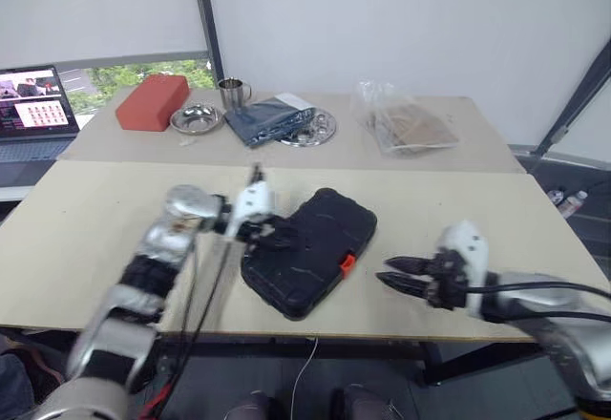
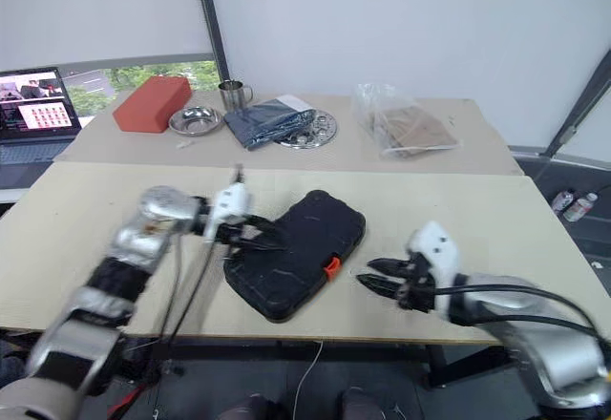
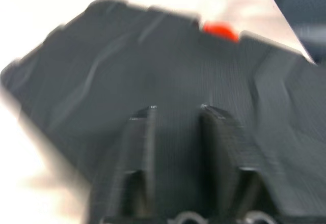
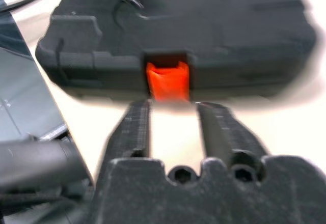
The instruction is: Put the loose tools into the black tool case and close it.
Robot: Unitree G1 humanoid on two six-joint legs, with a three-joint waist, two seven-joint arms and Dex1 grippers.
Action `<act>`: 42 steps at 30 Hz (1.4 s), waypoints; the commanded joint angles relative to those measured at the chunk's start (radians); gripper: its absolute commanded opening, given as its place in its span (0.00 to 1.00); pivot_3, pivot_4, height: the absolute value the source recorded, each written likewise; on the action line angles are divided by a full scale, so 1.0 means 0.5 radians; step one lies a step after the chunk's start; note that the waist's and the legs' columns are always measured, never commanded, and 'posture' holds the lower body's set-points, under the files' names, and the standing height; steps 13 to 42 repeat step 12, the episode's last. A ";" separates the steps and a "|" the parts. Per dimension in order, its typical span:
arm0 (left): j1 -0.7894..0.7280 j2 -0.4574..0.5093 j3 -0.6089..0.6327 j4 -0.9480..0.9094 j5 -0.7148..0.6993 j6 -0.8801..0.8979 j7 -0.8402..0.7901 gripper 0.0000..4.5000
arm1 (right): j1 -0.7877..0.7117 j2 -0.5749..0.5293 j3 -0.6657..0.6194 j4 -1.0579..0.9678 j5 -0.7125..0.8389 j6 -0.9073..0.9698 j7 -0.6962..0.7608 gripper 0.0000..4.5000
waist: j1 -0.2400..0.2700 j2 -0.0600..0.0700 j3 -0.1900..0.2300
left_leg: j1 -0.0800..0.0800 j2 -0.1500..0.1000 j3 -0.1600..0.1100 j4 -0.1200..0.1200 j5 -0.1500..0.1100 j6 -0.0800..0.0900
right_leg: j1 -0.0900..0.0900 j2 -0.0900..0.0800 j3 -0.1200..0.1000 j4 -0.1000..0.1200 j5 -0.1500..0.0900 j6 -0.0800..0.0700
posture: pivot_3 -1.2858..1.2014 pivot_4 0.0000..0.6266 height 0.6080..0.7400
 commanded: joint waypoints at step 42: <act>0.808 0.720 0.824 -0.689 -0.517 0.711 0.044 0.99 | 0.035 -0.503 -0.427 0.432 0.152 -0.245 0.867 0.99 | 0.090 0.005 0.020 | -0.008 -0.005 -0.001 0.000 -0.016 -0.007 | -0.003 -0.022 -0.006 -0.011 -0.002 0.004 | 0.52 0.24 0.97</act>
